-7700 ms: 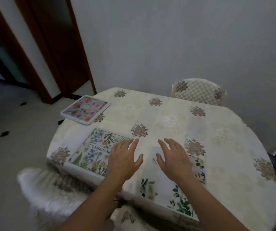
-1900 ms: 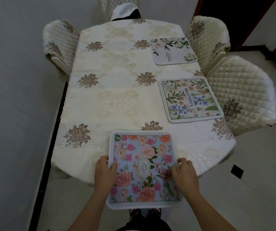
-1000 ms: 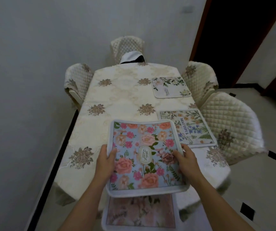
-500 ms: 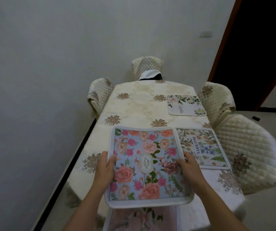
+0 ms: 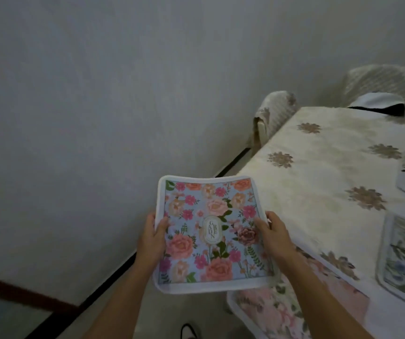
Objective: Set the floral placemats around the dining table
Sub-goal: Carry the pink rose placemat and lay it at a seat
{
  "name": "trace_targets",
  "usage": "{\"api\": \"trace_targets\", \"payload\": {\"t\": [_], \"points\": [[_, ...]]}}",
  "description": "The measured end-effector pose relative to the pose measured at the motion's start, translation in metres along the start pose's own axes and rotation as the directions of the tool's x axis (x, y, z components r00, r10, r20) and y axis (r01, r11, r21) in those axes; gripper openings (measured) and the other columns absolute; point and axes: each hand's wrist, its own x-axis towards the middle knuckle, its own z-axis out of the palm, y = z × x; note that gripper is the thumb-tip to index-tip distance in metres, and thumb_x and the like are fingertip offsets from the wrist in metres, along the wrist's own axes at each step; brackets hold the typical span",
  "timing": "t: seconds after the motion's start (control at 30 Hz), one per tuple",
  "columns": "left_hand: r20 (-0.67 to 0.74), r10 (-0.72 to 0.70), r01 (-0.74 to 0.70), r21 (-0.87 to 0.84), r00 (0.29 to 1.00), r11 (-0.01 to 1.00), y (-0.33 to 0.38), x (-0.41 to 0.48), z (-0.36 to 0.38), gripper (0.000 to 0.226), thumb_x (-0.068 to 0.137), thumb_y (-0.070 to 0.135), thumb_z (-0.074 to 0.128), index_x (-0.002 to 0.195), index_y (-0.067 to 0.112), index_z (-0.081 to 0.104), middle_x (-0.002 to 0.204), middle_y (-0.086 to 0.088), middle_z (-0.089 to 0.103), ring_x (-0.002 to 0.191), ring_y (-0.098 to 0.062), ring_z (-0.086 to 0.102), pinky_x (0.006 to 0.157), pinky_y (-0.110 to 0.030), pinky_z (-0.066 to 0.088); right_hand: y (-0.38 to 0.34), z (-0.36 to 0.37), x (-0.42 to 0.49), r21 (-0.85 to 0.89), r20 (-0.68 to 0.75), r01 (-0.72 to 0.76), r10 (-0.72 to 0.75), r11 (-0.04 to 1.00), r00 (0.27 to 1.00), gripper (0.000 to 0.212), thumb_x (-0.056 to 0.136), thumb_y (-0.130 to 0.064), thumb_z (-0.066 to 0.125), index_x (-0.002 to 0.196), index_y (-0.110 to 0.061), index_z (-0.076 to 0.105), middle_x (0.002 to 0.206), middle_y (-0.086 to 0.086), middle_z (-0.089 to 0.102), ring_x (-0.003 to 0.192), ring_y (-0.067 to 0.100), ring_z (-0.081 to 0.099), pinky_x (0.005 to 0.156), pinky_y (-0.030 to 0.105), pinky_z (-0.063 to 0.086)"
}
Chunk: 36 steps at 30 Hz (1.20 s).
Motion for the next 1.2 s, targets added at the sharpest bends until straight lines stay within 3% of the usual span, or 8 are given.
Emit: {"api": "trace_targets", "payload": {"t": [0.23, 0.37, 0.47, 0.63, 0.77, 0.87, 0.97, 1.2], "points": [[-0.205, -0.02, 0.01, -0.049, 0.979, 0.999, -0.018, 0.02, -0.076, 0.009, 0.102, 0.028, 0.049, 0.1, 0.021, 0.054, 0.09, 0.002, 0.068, 0.073, -0.007, 0.069, 0.052, -0.017, 0.052, -0.042, 0.093, 0.033, -0.111, 0.129, 0.125, -0.11, 0.986, 0.986, 0.018, 0.099, -0.028, 0.053, 0.104, -0.014, 0.061, 0.096, 0.008, 0.071, 0.082, 0.024, 0.072, 0.068, 0.05, 0.061], [-0.241, -0.039, 0.014, -0.105, 0.97, 0.994, -0.036, 0.05, -0.111, 0.009, 0.102, 0.027, 0.049, 0.098, 0.023, 0.055, 0.093, 0.0, 0.07, 0.077, -0.012, 0.071, 0.057, -0.023, 0.055, -0.058, 0.143, 0.046, -0.154, 0.161, 0.114, -0.089, 0.981, 0.983, 0.02, 0.101, -0.03, 0.051, 0.107, -0.012, 0.056, 0.096, 0.005, 0.069, 0.08, 0.015, 0.07, 0.059, 0.031, 0.056], [-0.24, -0.059, 0.024, -0.146, 0.969, 0.989, -0.051, 0.082, -0.132, 0.009, 0.102, 0.028, 0.049, 0.095, 0.027, 0.055, 0.094, 0.002, 0.07, 0.08, -0.012, 0.071, 0.059, -0.025, 0.056, -0.068, 0.177, 0.065, -0.17, 0.199, 0.102, -0.067, 0.98, 0.978, 0.017, 0.101, -0.031, 0.05, 0.109, -0.017, 0.055, 0.095, 0.0, 0.07, 0.078, 0.014, 0.071, 0.055, 0.027, 0.055], [-0.189, -0.089, 0.049, -0.207, 0.978, 0.977, -0.07, 0.159, -0.169, 0.009, 0.102, 0.029, 0.05, 0.097, 0.026, 0.056, 0.094, -0.001, 0.071, 0.078, -0.014, 0.073, 0.063, -0.033, 0.06, -0.087, 0.244, 0.108, -0.189, 0.191, 0.035, 0.002, 0.981, 0.982, 0.016, 0.1, -0.03, 0.051, 0.108, -0.016, 0.054, 0.098, 0.007, 0.071, 0.081, 0.024, 0.074, 0.067, 0.048, 0.062], [-0.121, -0.084, 0.061, -0.183, 0.989, 0.981, -0.077, 0.225, -0.199, 0.011, 0.102, 0.032, 0.05, 0.101, 0.023, 0.057, 0.096, -0.003, 0.073, 0.08, -0.017, 0.074, 0.068, -0.04, 0.062, -0.103, 0.298, 0.135, -0.181, 0.117, 0.012, 0.01, 0.983, 0.993, 0.017, 0.1, -0.031, 0.05, 0.105, -0.015, 0.054, 0.097, 0.007, 0.071, 0.076, 0.02, 0.075, 0.061, 0.042, 0.063], [-0.074, -0.063, 0.05, -0.166, 0.995, 0.985, -0.075, 0.265, -0.211, 0.011, 0.102, 0.03, 0.05, 0.099, 0.021, 0.056, 0.095, -0.004, 0.072, 0.076, -0.014, 0.073, 0.059, -0.031, 0.06, -0.111, 0.319, 0.151, -0.128, 0.084, -0.025, 0.036, 0.991, 0.996, 0.016, 0.1, -0.031, 0.05, 0.104, -0.016, 0.054, 0.099, 0.007, 0.071, 0.08, 0.02, 0.075, 0.071, 0.044, 0.063], [-0.016, -0.047, 0.044, -0.157, 0.999, 0.987, -0.065, 0.296, -0.213, 0.011, 0.102, 0.03, 0.049, 0.1, 0.021, 0.056, 0.094, -0.004, 0.072, 0.074, -0.014, 0.074, 0.054, -0.024, 0.057, -0.117, 0.326, 0.165, -0.141, 0.0, -0.046, 0.046, 0.989, 0.999, 0.013, 0.1, -0.03, 0.05, 0.103, -0.019, 0.056, 0.101, 0.006, 0.07, 0.088, 0.023, 0.072, 0.081, 0.051, 0.059], [0.116, -0.003, 0.021, -0.157, 0.993, 0.987, -0.046, 0.36, -0.182, 0.012, 0.102, 0.031, 0.049, 0.102, 0.022, 0.056, 0.095, -0.004, 0.073, 0.077, -0.017, 0.074, 0.057, -0.028, 0.058, -0.128, 0.314, 0.207, -0.162, -0.138, -0.081, 0.058, 0.983, 0.989, 0.013, 0.1, -0.031, 0.05, 0.098, -0.019, 0.056, 0.097, 0.007, 0.07, 0.086, 0.024, 0.071, 0.079, 0.051, 0.059]]}}
